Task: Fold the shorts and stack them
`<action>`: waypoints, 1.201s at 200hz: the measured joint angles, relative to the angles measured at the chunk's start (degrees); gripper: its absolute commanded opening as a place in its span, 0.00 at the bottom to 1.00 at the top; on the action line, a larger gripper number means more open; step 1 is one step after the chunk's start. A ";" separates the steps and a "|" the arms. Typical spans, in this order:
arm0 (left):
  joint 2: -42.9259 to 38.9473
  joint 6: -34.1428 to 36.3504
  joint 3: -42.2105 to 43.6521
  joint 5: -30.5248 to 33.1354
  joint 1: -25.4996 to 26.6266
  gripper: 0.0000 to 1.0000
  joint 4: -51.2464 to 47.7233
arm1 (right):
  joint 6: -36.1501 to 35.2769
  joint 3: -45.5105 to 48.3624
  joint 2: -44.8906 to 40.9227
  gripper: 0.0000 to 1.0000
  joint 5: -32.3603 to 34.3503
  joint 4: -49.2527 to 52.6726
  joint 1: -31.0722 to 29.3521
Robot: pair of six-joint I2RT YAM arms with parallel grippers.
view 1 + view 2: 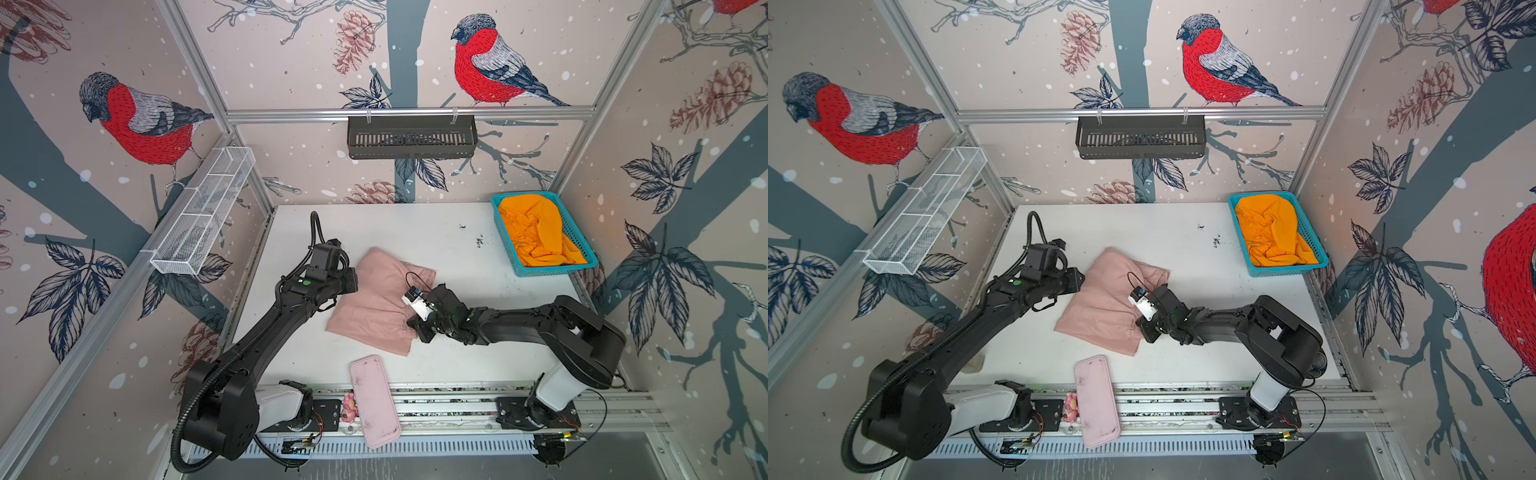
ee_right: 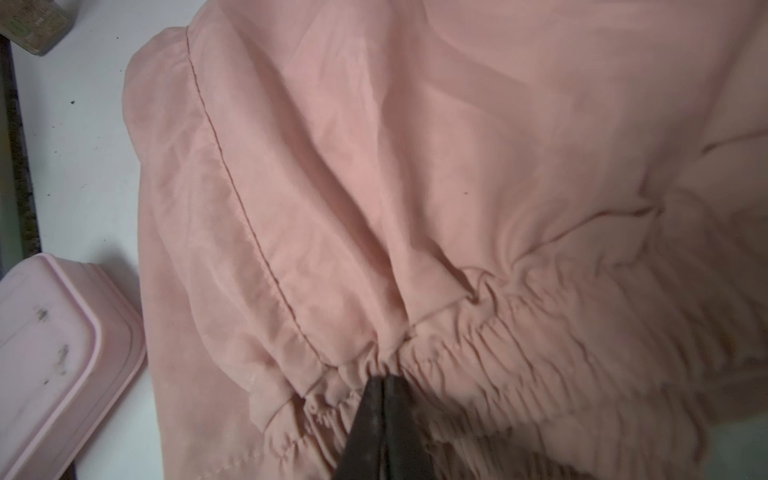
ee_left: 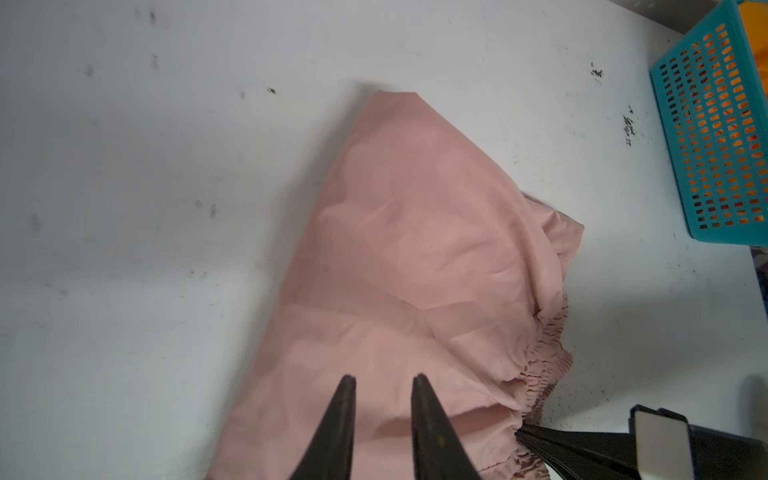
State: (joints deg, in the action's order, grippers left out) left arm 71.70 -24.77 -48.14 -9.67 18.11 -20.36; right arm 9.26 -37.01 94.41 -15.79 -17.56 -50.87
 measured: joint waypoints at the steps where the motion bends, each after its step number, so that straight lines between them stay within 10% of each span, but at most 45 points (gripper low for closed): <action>1: 0.09 -0.04 0.11 -0.17 0.00 0.27 0.11 | 0.04 0.04 0.00 0.15 -0.15 -0.07 0.00; 73: 0.98 0.37 -3.37 -3.06 -0.07 0.41 -0.13 | -6.58 -13.75 -4.39 0.55 4.35 10.47 -0.59; 107: -2.47 1.16 -5.09 -0.11 -0.07 0.64 -1.07 | -12.96 -24.22 5.14 0.58 7.23 16.24 0.31; 175: -9.16 0.04 -1.22 3.69 -0.31 0.65 -3.08 | -18.73 -45.20 28.39 0.58 7.34 21.84 0.72; 201: -9.51 -0.74 0.44 3.74 -0.31 0.68 -3.21 | -15.82 -53.46 34.64 0.31 10.69 22.49 3.02; 240: -8.76 -2.03 3.96 2.95 -0.31 0.79 -2.14 | -6.16 -58.99 36.89 0.51 16.85 23.04 6.34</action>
State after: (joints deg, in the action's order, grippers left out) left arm 62.94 -26.81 -44.18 -6.72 17.80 -22.50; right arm 3.09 -96.01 131.31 1.06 5.48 -44.53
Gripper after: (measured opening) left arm 0.757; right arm 0.414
